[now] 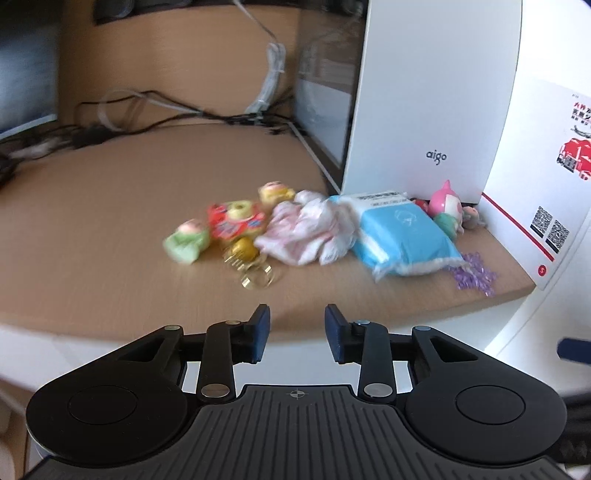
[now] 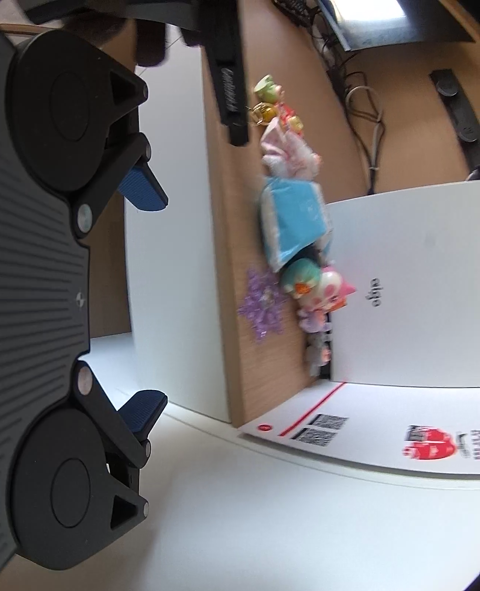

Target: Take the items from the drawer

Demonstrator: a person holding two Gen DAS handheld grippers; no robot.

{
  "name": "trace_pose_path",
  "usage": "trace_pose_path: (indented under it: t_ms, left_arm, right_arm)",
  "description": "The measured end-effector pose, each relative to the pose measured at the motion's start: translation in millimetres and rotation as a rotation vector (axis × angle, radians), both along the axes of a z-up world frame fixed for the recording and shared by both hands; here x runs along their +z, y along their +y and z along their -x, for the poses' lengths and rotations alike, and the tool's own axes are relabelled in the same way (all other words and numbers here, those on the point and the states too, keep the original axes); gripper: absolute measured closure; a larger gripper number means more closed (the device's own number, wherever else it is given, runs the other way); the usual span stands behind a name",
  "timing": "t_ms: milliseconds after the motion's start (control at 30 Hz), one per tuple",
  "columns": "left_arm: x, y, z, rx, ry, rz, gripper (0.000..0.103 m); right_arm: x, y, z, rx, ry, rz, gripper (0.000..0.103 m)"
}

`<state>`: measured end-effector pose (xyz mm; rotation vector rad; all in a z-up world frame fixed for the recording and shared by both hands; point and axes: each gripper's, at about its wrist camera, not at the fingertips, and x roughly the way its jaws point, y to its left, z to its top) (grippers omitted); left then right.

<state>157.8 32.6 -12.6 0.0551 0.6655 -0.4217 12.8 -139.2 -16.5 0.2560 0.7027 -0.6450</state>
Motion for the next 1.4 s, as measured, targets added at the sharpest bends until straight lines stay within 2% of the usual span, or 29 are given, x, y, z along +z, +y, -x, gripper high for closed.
trace_pose_path:
  t_ms: [100,200,300,467,600,700,767,933,1067,1400]
  left_arm:
    - [9.2,12.4,34.0,-0.003,-0.022,0.019,0.067]
    - [16.5,18.7,63.5,-0.039,-0.028,0.017,0.075]
    - [26.5,27.3,87.0,-0.051,-0.049,0.034,0.075]
    - [44.5,41.3,107.5,-0.022,-0.024,0.056,0.075]
    - [47.8,46.5,124.0,-0.003,-0.067,0.078,0.075]
    - [42.0,42.5,129.2,0.026,-0.076,0.064,0.076]
    - [39.6,35.8,134.2,0.049,-0.086,0.023,0.079]
    - [36.1,24.8,148.3,-0.001,-0.131,0.009,0.080]
    - [33.7,22.6,146.1,0.008,-0.113,0.017,0.084]
    - [24.3,28.5,138.6,0.047,-0.063,-0.009,0.086]
  right_arm:
    - [4.2,5.5,-1.4,0.027,-0.013,0.008,0.000]
    - [9.0,15.3,-0.4,0.054,-0.018,0.028,0.000]
    - [15.7,27.8,5.7,0.083,-0.021,0.049,0.000]
    - [32.4,42.9,26.7,0.074,-0.028,0.074,0.000]
    - [44.7,52.2,46.2,0.050,-0.057,0.097,0.000]
    - [36.5,60.3,57.6,0.055,-0.095,0.134,0.000]
    - [27.5,60.8,56.3,0.055,-0.069,0.148,0.000]
    - [28.8,53.1,58.5,0.043,-0.083,0.153,0.000]
    - [33.6,48.2,61.3,0.043,-0.106,0.147,0.000]
    - [29.4,50.0,56.8,0.063,-0.066,0.139,0.000]
